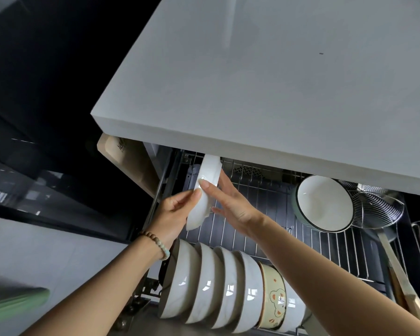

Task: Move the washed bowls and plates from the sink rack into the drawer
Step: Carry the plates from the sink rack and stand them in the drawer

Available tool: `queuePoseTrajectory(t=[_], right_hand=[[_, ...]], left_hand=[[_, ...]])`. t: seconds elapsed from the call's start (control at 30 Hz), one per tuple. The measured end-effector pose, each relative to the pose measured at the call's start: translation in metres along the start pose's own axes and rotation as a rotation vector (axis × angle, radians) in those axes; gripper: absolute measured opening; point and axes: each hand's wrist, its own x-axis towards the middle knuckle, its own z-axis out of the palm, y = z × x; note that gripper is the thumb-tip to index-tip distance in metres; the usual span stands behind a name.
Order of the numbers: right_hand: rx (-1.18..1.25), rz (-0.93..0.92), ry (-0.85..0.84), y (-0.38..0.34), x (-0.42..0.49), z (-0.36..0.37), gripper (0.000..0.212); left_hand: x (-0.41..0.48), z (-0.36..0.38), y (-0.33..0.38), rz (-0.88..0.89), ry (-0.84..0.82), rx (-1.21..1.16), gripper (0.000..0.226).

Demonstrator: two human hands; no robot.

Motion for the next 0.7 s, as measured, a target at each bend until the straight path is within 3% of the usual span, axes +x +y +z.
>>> queuePoseTrajectory(t=[0.17,0.33,0.53,0.67,0.7], right_hand=[[-0.031,0.012,-0.023,0.004,0.014,0.003,0.051],[-0.048,0.016,-0.035,0.007,0.023,0.005,0.074],[0.007,0.059,-0.017,0.004,0.027,0.007,0.061],[0.161,0.144,0.027,0.019,0.025,0.005,0.066],[0.181,0.152,0.035,0.025,0.024,0.006,0.063]], left_hand=[[0.003,-0.001,-0.003,-0.019,0.054,-0.036,0.033],[0.01,-0.004,-0.002,-0.025,0.086,-0.043,0.037],[0.017,-0.008,-0.002,-0.014,0.122,-0.08,0.021],[0.019,-0.007,0.0,0.001,0.149,-0.065,0.041],[0.021,-0.008,0.001,0.002,0.162,-0.073,0.037]])
